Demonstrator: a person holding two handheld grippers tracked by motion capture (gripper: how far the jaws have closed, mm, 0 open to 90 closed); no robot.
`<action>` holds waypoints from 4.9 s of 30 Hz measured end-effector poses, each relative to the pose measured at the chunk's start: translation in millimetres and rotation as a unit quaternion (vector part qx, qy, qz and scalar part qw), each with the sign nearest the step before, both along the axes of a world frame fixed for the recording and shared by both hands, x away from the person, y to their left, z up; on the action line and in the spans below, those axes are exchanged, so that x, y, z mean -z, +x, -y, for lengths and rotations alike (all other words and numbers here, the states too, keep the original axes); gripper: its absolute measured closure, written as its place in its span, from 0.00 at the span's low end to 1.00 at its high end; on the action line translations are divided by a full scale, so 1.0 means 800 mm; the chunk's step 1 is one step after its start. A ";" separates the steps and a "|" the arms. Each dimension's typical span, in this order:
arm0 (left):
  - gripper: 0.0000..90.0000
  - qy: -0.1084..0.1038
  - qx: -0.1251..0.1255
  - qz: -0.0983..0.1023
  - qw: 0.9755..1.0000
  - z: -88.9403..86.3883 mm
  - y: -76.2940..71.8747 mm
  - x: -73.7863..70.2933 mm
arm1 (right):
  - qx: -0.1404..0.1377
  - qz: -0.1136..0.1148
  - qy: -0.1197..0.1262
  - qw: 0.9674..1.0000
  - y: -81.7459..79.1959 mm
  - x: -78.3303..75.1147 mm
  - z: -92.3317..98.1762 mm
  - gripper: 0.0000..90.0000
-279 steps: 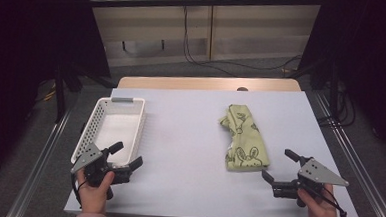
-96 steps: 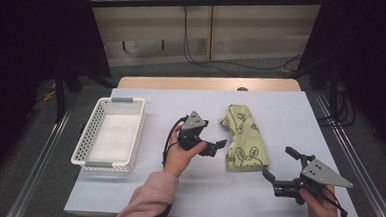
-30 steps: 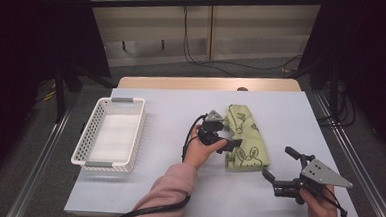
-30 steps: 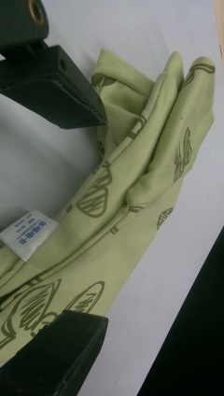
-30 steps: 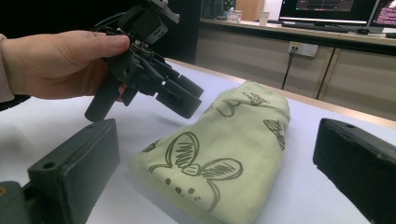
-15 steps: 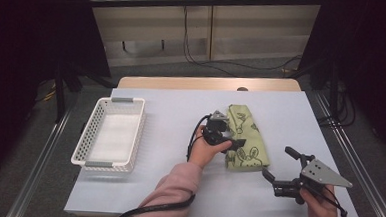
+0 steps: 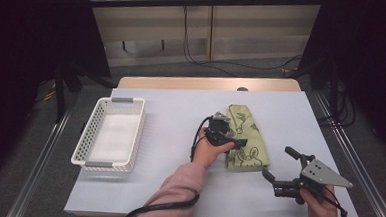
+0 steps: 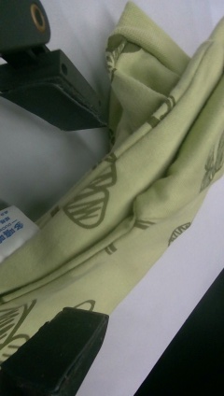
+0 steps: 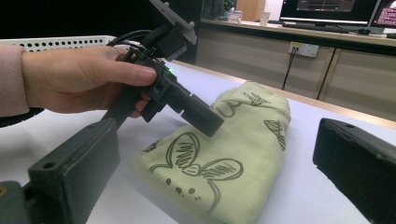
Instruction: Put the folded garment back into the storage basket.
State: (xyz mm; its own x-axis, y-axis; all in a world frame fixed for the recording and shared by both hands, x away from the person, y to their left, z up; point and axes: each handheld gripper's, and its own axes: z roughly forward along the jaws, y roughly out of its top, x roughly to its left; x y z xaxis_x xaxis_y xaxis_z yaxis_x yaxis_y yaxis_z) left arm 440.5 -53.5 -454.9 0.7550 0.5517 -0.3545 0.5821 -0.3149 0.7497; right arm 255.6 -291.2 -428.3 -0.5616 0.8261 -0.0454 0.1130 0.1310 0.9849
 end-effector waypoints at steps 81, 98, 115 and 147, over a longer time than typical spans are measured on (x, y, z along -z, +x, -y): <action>0.79 0.034 0.054 -0.102 0.993 -0.132 0.017 -0.093 | -0.003 -0.002 -0.002 1.000 0.001 0.000 0.000 0.00; 0.79 0.065 0.044 -0.098 0.992 -0.153 0.017 -0.109 | -0.004 -0.002 -0.002 1.000 0.001 0.000 -0.001 0.00; 0.79 0.085 0.038 -0.101 0.990 -0.172 0.018 -0.119 | -0.007 -0.003 -0.001 1.000 0.001 0.000 -0.001 0.00; 0.79 0.110 0.026 -0.105 0.988 -0.207 0.021 -0.147 | -0.006 -0.002 0.000 1.000 0.000 0.000 -0.001 0.00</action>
State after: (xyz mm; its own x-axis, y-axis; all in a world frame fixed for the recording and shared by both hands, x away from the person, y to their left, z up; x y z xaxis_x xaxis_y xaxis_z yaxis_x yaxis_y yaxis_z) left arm 457.5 111.9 -337.4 0.7067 0.5955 -0.3820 0.6964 -0.4900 0.5243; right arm 255.9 -290.1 -428.5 -0.5716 0.8194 -0.0433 0.1162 0.1331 0.9843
